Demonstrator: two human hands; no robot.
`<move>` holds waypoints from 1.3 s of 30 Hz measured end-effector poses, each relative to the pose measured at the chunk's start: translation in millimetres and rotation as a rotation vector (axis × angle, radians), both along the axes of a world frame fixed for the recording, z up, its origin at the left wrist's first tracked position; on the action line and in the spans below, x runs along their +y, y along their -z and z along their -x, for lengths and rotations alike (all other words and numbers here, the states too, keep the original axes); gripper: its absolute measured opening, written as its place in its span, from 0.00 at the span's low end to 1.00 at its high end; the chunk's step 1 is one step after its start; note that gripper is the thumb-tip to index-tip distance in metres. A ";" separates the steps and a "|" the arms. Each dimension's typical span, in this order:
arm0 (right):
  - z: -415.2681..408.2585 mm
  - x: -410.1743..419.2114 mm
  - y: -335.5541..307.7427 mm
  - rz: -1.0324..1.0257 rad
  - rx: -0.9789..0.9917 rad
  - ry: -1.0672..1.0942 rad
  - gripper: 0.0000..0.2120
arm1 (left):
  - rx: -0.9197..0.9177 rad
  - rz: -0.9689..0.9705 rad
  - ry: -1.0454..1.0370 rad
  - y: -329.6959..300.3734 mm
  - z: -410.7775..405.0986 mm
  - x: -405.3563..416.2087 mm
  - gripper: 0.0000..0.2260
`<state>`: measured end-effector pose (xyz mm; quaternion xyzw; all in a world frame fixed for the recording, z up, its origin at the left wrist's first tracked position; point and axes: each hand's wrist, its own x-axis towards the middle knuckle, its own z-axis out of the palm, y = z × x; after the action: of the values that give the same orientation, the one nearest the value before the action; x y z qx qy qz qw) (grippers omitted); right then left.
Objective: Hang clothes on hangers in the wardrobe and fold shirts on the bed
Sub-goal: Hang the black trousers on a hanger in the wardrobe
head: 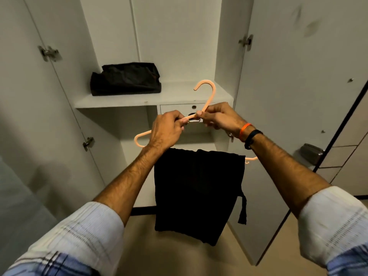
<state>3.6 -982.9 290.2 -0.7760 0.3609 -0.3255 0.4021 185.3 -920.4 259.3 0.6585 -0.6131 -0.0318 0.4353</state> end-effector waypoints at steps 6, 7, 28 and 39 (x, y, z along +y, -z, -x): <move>6.4 -45.1 -16.1 0.334 0.089 0.205 0.07 | 0.089 0.037 -0.043 -50.4 -31.9 -41.4 0.05; 4.7 -55.6 -21.3 0.361 0.059 0.225 0.08 | 0.098 0.044 -0.040 -59.7 -37.4 -51.8 0.05; -59.1 -381.6 -236.8 0.676 -0.120 0.375 0.12 | -0.433 0.089 0.154 -214.1 -85.3 -379.9 0.12; -89.4 -515.0 -355.2 0.933 -0.049 0.630 0.11 | -0.367 0.315 0.253 -310.9 -110.8 -557.0 0.12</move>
<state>93.0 -1497.9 645.3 -0.7186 0.3837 -0.5727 -0.0922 296.1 -1477.4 570.1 0.4956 -0.7566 0.1297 0.4063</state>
